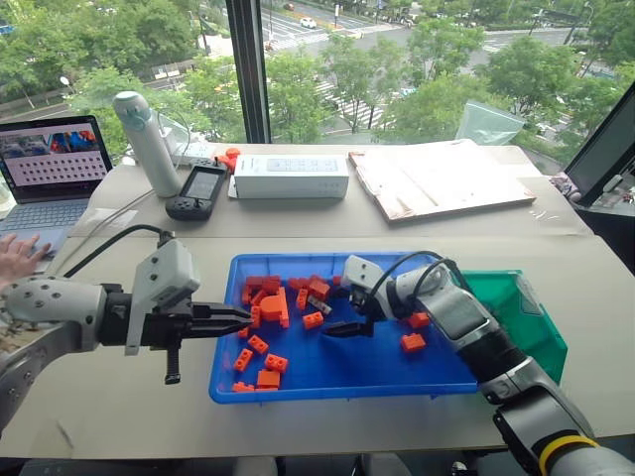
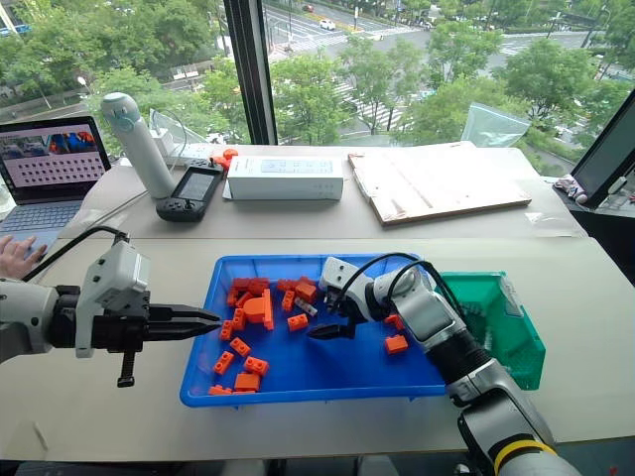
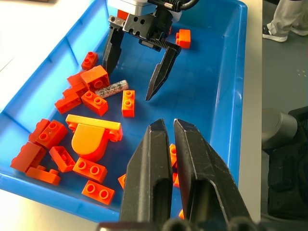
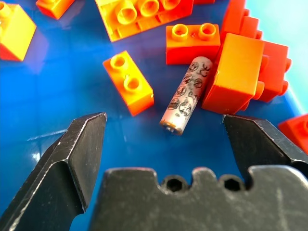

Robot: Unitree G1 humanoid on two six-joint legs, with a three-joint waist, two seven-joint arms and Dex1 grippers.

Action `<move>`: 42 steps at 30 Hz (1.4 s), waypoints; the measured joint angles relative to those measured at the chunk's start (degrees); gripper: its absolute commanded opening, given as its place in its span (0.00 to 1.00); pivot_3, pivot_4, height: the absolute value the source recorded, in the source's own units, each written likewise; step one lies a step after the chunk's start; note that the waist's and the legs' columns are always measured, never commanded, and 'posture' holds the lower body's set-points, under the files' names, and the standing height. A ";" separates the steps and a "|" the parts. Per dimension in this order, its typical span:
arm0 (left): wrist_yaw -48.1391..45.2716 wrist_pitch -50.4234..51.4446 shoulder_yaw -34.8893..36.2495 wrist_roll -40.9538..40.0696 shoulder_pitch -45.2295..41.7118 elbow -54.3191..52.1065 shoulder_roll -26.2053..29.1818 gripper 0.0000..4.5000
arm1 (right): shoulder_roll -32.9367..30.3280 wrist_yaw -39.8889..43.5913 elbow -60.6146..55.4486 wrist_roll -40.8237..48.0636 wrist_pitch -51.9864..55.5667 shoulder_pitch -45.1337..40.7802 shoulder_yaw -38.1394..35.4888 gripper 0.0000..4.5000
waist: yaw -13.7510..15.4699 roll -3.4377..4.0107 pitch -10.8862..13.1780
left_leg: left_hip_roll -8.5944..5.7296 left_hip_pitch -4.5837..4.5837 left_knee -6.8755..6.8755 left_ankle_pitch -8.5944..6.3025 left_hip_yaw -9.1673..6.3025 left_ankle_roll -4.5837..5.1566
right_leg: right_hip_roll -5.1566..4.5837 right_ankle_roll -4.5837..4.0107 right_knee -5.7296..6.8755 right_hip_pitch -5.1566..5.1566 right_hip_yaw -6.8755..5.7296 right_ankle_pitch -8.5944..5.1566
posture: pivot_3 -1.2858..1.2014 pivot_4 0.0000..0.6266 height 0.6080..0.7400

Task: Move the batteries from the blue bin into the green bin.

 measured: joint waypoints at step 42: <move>-6.00 -10.23 -23.54 10.62 -24.59 17.04 -13.89 0.08 | -46.40 15.27 -20.07 13.42 17.72 19.65 -31.27 0.06 | 0.91 0.03 0.05 | -0.10 -0.03 0.01 0.23 0.00 0.44 | -0.06 0.04 -0.12 0.32 0.08 -0.05 | 0.52 0.24 1.00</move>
